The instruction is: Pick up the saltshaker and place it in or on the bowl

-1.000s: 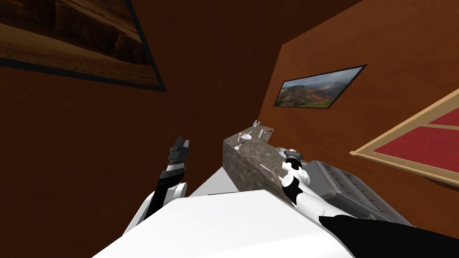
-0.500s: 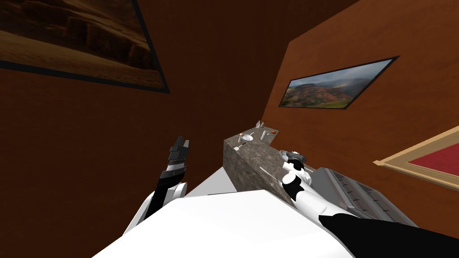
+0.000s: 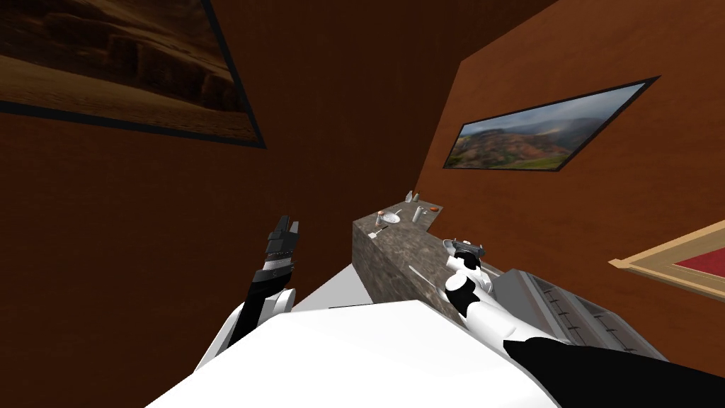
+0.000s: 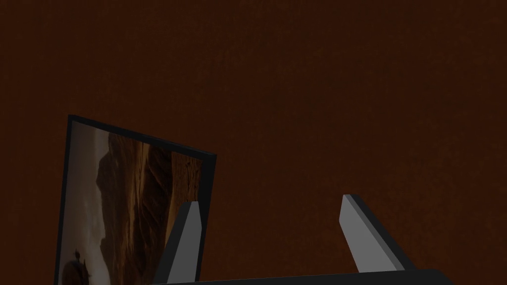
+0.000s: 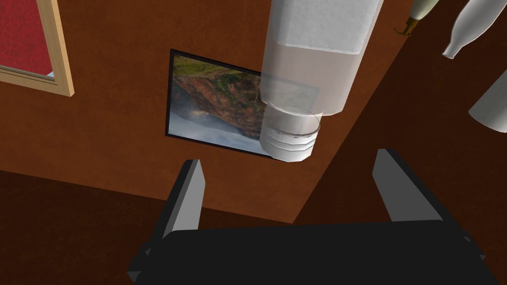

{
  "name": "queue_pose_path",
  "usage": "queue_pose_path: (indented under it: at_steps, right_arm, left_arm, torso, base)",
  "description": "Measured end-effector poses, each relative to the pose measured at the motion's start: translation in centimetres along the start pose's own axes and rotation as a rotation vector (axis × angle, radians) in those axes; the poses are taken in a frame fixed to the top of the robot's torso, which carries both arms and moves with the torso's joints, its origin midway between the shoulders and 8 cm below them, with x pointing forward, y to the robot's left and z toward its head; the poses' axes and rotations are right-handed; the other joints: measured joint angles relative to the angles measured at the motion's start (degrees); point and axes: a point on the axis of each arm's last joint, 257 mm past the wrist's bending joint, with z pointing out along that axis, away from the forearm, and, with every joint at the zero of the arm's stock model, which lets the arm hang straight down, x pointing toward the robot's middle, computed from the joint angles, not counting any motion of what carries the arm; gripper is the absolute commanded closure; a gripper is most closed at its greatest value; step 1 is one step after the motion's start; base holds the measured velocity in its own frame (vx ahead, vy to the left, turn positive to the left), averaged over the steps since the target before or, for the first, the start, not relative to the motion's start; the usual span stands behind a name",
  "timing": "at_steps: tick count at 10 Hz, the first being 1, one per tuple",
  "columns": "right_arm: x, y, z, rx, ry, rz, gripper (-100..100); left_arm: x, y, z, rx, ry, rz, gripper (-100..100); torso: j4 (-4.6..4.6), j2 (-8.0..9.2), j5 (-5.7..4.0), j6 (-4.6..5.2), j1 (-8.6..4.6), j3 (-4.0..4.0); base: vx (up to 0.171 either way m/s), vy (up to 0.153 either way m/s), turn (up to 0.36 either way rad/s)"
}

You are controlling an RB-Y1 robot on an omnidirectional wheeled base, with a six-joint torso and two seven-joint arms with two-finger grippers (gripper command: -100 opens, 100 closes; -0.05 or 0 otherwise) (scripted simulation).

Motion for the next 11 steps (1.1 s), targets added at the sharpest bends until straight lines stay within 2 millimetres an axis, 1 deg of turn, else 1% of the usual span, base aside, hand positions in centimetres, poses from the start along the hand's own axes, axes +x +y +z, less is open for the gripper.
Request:
queue_pose_path:
  at_steps: [1, 2, 3, 4, 5, 6, 7, 10, 11]
  right_arm:
    - [0.0, 0.0, 0.0, 0.000, 0.000, 0.000, -100]
    - [0.0, 0.0, 0.0, 0.000, 0.000, 0.000, 0]
    - [0.0, 0.0, 0.0, 0.000, 0.000, 0.000, -100]
    - [-0.2, -0.4, 0.4, -0.005, -0.007, 0.001, -100]
    - [-0.8, -1.5, 0.9, -0.006, -0.017, 0.006, -100]
    - [-1.2, -1.7, 1.1, -0.013, -0.023, 0.011, -100]
    - [-1.6, -2.4, 1.5, -0.019, -0.031, 0.013, -100]
    - [-2.2, -3.3, 2.1, -0.036, -0.042, 0.019, -100]
    - [-2.5, -4.0, 2.4, -0.042, -0.048, 0.016, -100]
  left_arm:
    - [0.0, 0.0, 0.0, 0.000, 0.000, 0.000, 0]
    - [0.0, 0.0, 0.0, 0.000, 0.000, 0.000, 0]
    - [0.0, 0.0, 0.0, 0.000, 0.000, 0.000, 0]
    - [0.0, 0.0, 0.0, 0.000, 0.000, 0.000, 0]
    - [0.0, 0.0, 0.0, 0.000, 0.000, 0.000, 0]
    - [0.0, 0.0, 0.0, 0.000, 0.000, 0.000, 0]
    - [0.0, 0.0, 0.0, 0.000, 0.000, 0.000, 0]
    - [0.0, 0.0, 0.0, 0.000, 0.000, 0.000, 0]
    - [0.0, 0.0, 0.0, 0.000, 0.000, 0.000, 0]
  torso:
    - [0.00, 0.00, 0.00, 0.00, 0.01, 0.00]
    - [0.00, 0.00, 0.00, 0.00, 0.01, 0.00]
    - [0.00, 0.00, 0.00, 0.00, 0.01, 0.00]
    - [-0.01, -0.09, 0.02, 0.02, 0.09, -0.05]
    - [-0.05, -0.24, 0.07, 0.02, 0.28, -0.13]
    - [-0.06, -0.29, 0.07, -0.03, 0.31, -0.16]
    - [-0.06, -0.26, 0.08, 0.00, 0.31, -0.15]
    - [-0.05, -0.20, 0.05, -0.02, 0.21, -0.12]
    - [-0.04, -0.21, 0.05, 0.01, 0.20, -0.12]
  base:
    - [0.000, 0.000, 0.000]
    - [0.000, 0.000, 0.000]
    - [0.036, 0.031, -0.047]
    - [0.089, 0.087, -0.105]
    - [0.083, 0.085, -0.044]
    - [0.070, 0.082, -0.035]
    - [0.049, 0.064, -0.032]
    - [0.060, 0.060, -0.045]
    - [0.048, 0.045, -0.036]
